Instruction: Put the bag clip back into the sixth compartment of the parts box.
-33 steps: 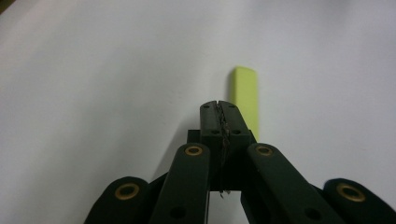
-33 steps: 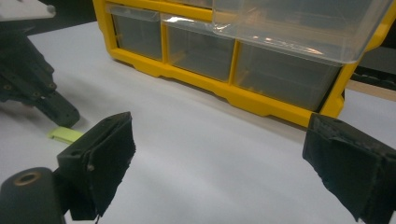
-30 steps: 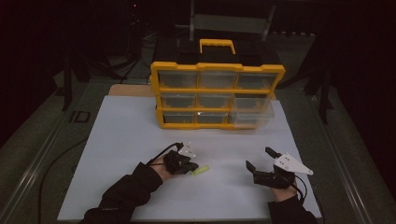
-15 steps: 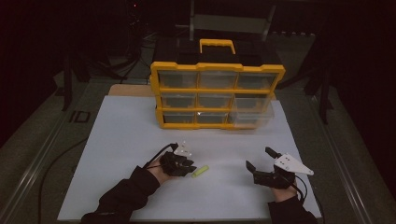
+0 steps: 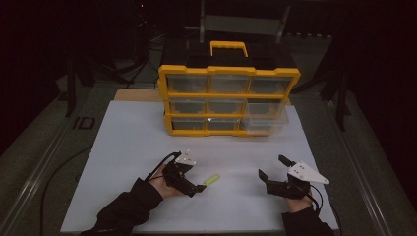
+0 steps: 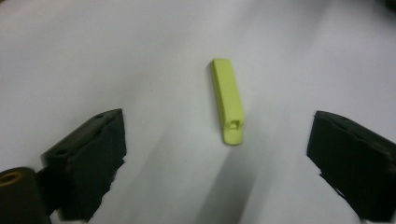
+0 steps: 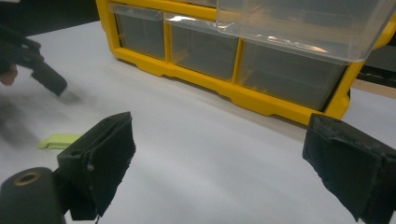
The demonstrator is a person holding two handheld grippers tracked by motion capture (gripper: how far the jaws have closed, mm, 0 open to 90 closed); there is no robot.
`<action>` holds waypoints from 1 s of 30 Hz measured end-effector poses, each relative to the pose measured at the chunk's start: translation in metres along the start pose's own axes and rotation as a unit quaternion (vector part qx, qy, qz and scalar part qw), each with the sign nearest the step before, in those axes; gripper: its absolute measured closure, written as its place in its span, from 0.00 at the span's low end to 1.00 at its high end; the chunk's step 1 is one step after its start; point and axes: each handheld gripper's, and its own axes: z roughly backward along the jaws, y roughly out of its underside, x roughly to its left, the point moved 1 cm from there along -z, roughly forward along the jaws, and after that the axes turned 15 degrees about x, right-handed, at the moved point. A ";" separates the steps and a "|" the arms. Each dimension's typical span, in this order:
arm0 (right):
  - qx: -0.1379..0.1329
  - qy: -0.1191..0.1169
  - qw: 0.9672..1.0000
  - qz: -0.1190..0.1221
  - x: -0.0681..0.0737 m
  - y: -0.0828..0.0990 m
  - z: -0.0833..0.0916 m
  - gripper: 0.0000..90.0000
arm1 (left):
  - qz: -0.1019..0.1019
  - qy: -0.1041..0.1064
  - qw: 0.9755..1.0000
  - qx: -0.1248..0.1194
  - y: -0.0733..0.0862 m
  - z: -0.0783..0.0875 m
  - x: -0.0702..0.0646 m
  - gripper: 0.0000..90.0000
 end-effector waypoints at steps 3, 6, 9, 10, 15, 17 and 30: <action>0.000 0.000 1.000 0.000 0.000 0.000 0.000 0.10 | 0.011 -0.001 1.000 -0.006 -0.002 0.006 -0.001 0.02; 0.000 0.000 1.000 0.000 0.000 0.000 0.000 0.10 | 0.011 -0.010 1.000 -0.015 -0.004 0.012 -0.003 0.02; -0.001 0.000 1.000 -0.001 -0.001 0.000 0.001 0.10 | 0.001 -0.022 1.000 -0.019 -0.006 0.019 -0.006 0.02; -0.001 -0.001 1.000 -0.002 -0.001 0.000 0.001 0.10 | -0.001 -0.024 1.000 -0.020 -0.007 0.022 -0.008 0.02; -0.001 0.000 1.000 0.000 -0.001 0.000 0.001 0.10 | -0.015 -0.034 0.999 -0.026 -0.013 0.035 -0.016 0.02; -0.001 -0.001 1.000 0.000 -0.001 0.000 0.001 0.10 | -0.020 -0.032 0.999 -0.031 -0.015 0.040 -0.018 0.02; -0.002 0.000 1.000 0.000 0.000 0.000 0.001 0.10 | -0.023 -0.050 0.997 -0.059 -0.036 0.058 -0.031 0.02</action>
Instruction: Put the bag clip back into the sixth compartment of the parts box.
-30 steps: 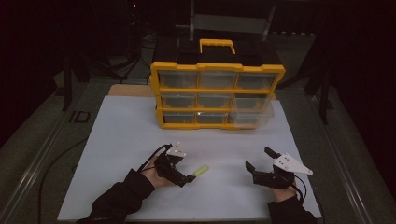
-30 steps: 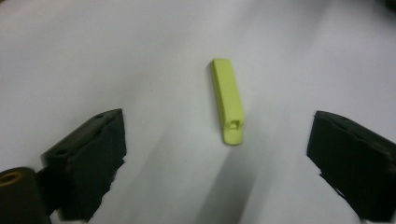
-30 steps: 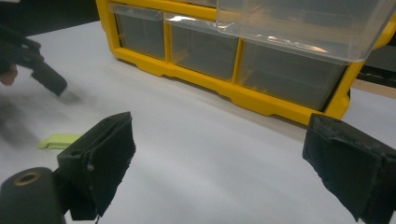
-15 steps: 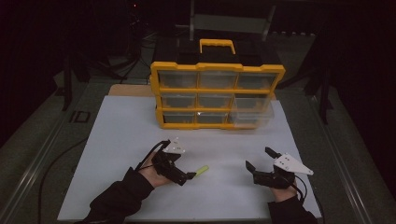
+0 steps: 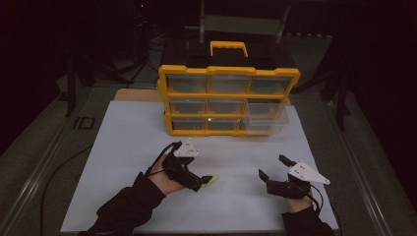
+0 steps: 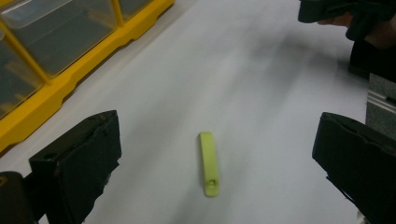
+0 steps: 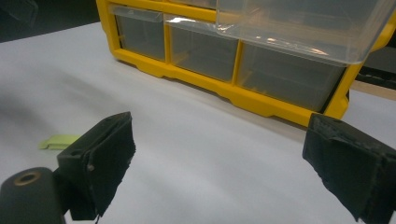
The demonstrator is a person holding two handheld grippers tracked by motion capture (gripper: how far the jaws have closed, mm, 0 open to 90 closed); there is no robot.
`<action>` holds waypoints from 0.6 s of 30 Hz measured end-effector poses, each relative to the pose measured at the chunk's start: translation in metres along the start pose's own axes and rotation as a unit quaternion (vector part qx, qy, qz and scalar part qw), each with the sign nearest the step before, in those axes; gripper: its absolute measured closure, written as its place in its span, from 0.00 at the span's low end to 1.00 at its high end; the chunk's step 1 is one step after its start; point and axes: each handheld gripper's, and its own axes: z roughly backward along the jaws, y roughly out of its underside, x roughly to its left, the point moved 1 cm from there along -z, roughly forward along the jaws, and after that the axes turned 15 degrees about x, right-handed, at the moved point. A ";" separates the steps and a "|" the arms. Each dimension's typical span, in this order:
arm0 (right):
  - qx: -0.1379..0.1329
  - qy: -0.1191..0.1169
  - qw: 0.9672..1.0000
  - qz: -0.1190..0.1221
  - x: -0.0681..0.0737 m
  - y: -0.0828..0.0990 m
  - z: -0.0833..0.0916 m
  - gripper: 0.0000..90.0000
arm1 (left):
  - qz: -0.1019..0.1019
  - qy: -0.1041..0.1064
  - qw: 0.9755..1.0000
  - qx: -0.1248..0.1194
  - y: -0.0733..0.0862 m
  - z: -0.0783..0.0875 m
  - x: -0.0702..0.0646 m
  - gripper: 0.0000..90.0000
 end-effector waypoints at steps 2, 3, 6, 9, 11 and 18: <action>-0.001 -0.001 1.000 0.000 0.000 0.000 0.000 0.10 | -0.002 -0.001 1.000 0.000 -0.003 -0.001 -0.003 0.02; -0.001 0.000 1.000 0.000 0.000 0.000 0.000 0.10 | -0.002 -0.001 1.000 -0.002 -0.005 -0.002 -0.004 0.02; -0.002 -0.001 1.000 0.000 -0.001 0.000 0.000 0.10 | -0.004 0.003 1.000 0.002 -0.007 -0.007 -0.007 0.02; -0.002 -0.002 1.000 0.000 0.000 0.000 0.000 0.10 | -0.002 0.000 1.000 0.005 -0.009 -0.014 -0.007 0.02; -0.003 -0.003 1.000 0.000 0.000 0.000 0.001 0.10 | 0.002 0.002 1.000 0.010 -0.009 -0.019 -0.006 0.02; -0.001 -0.002 1.000 0.000 0.000 0.001 0.000 0.10 | 0.023 0.002 0.999 0.038 -0.006 -0.042 -0.001 0.02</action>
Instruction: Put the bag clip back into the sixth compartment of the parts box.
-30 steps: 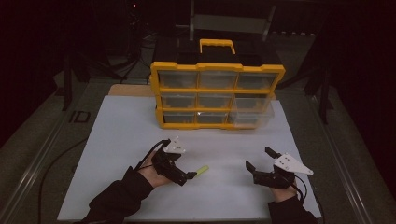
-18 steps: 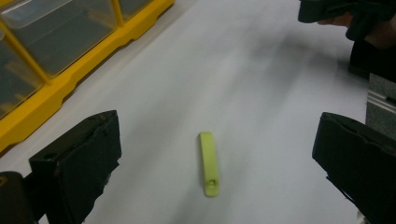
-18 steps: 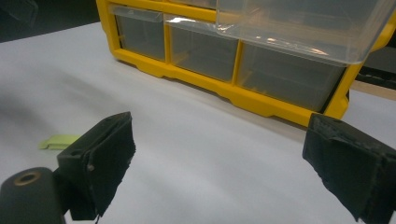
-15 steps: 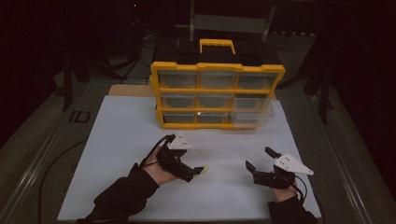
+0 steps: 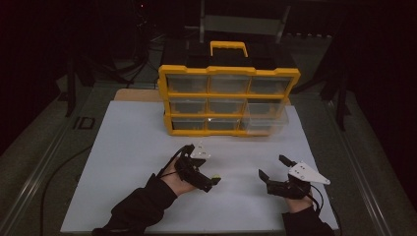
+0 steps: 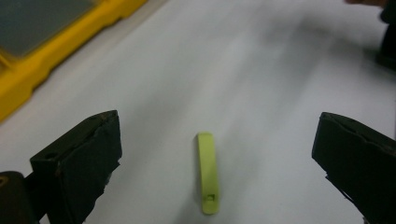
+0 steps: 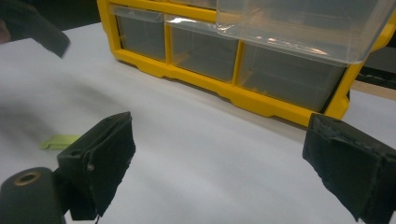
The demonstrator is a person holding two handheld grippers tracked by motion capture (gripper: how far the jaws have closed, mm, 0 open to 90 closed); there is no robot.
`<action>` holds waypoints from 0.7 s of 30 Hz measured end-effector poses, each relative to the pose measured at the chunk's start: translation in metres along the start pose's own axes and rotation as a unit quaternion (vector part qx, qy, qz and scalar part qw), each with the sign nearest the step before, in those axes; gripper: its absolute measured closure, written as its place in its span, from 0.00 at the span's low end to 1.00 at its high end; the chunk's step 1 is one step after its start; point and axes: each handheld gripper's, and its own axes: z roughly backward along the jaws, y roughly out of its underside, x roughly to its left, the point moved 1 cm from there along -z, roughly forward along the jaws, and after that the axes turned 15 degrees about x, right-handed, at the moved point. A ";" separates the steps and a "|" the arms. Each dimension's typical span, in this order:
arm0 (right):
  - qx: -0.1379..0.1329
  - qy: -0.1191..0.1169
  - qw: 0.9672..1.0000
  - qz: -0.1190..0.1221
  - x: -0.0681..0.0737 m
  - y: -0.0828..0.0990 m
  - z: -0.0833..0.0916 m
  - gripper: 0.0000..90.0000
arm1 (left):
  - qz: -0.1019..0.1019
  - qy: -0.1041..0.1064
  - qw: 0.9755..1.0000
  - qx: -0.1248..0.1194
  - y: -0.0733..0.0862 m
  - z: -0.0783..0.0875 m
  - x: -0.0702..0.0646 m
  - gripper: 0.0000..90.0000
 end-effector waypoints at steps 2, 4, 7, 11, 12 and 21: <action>0.000 0.000 1.000 0.000 0.000 0.000 0.000 0.10 | 0.006 0.001 1.000 0.004 0.002 -0.006 0.002 0.03; 0.001 -0.001 1.000 -0.001 0.000 0.000 0.000 0.10 | 0.009 0.004 1.000 0.007 0.004 -0.012 0.003 0.04; 0.001 0.000 1.000 -0.001 0.000 0.000 0.000 0.10 | 0.008 0.008 1.000 0.015 0.006 -0.018 0.003 0.08; 0.000 0.001 1.000 -0.001 -0.001 0.000 0.001 0.10 | 0.007 0.009 1.000 0.023 0.008 -0.023 0.001 0.15; 0.000 0.000 1.000 -0.001 -0.001 0.000 0.000 0.10 | 0.006 0.013 1.000 0.026 0.009 -0.025 0.001 0.17; 0.002 0.000 1.000 0.002 0.000 0.000 0.000 0.10 | -0.006 -0.005 0.999 0.046 0.015 -0.034 0.000 0.34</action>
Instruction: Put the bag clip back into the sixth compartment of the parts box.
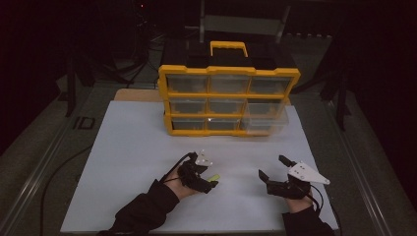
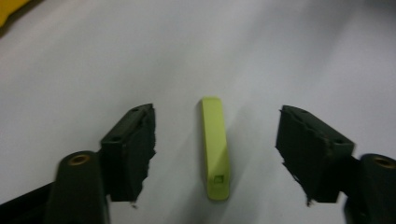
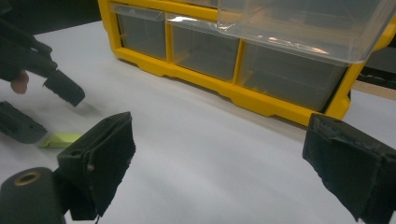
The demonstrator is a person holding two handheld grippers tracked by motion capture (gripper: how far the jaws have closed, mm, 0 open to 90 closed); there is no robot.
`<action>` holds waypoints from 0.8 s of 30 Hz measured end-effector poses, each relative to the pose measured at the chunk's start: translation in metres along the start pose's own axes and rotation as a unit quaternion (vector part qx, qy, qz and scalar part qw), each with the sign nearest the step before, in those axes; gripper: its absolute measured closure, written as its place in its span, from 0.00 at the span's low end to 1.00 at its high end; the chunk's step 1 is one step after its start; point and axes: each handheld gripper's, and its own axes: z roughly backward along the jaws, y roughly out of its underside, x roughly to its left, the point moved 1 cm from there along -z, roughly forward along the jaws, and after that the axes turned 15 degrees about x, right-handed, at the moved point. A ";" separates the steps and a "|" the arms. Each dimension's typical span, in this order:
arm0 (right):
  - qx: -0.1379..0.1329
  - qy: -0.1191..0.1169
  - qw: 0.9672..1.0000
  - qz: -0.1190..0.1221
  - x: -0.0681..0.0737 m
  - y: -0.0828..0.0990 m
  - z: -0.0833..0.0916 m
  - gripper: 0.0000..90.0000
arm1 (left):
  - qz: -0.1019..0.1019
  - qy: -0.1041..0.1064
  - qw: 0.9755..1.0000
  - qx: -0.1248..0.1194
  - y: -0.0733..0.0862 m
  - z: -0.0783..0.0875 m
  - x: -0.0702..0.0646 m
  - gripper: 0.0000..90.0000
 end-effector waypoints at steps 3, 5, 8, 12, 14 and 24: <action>0.000 0.000 1.000 0.000 0.000 0.000 0.000 0.10 | -0.008 -0.003 1.000 0.014 0.001 -0.004 -0.001 0.44; 0.000 0.000 1.000 0.000 0.000 0.000 0.000 0.10 | -0.011 -0.002 1.000 0.021 0.001 -0.007 -0.002 0.50; 0.000 0.000 1.000 0.000 0.000 0.000 0.000 0.10 | -0.009 -0.008 0.999 0.030 0.001 -0.011 -0.003 0.60; 0.000 0.001 1.000 0.000 0.000 0.000 0.000 0.10 | 0.000 -0.006 0.999 0.039 0.000 -0.015 -0.003 0.71; 0.001 0.001 1.000 0.001 0.000 0.000 0.000 0.10 | -0.002 -0.006 0.999 0.042 -0.001 -0.016 -0.003 0.74; -0.001 0.000 1.000 0.002 0.000 0.000 0.001 0.10 | -0.002 -0.016 0.998 0.055 -0.007 -0.019 -0.005 0.86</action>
